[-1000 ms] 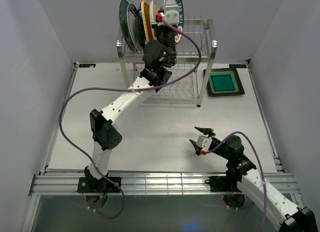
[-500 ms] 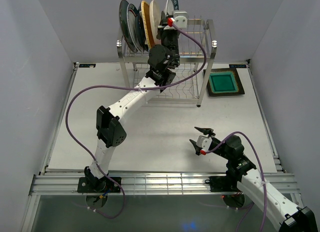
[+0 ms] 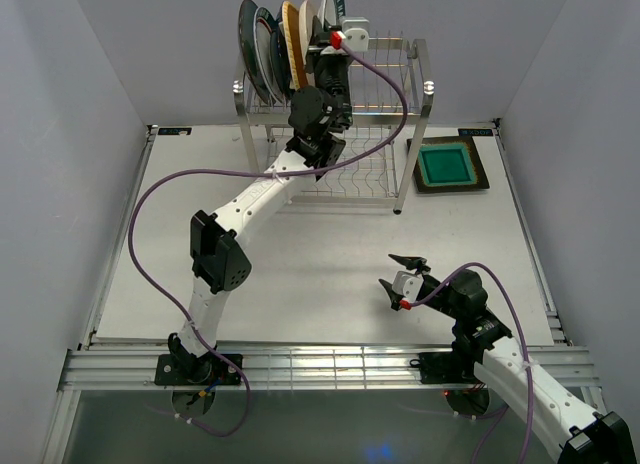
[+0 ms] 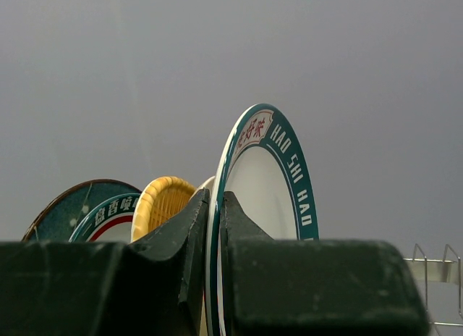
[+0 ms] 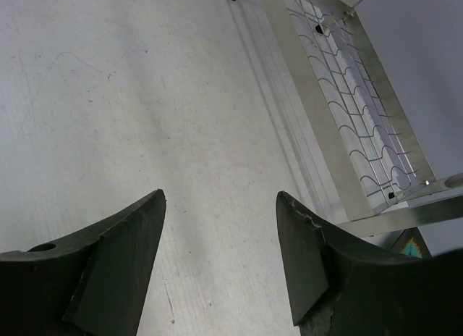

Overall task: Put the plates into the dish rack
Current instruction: Insert the plate into the dish rack.

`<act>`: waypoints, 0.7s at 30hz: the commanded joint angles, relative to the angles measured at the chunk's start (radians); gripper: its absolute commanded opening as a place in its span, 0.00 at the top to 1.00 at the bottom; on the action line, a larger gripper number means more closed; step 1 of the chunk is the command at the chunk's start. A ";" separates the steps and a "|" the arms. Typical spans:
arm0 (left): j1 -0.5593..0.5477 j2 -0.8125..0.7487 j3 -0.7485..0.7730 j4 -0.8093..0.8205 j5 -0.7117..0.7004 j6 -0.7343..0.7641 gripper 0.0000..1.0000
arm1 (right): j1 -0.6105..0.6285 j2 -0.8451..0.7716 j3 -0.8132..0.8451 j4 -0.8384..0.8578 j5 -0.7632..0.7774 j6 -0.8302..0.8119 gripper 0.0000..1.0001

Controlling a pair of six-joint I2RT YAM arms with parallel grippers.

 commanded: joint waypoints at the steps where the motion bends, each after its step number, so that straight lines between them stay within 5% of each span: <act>1: 0.007 -0.081 0.039 0.056 0.050 0.015 1.00 | -0.004 0.006 0.043 0.034 0.000 -0.005 0.32; 21: 0.009 -0.047 -0.050 0.139 0.021 0.160 1.00 | -0.002 0.012 0.045 0.034 0.000 -0.008 0.33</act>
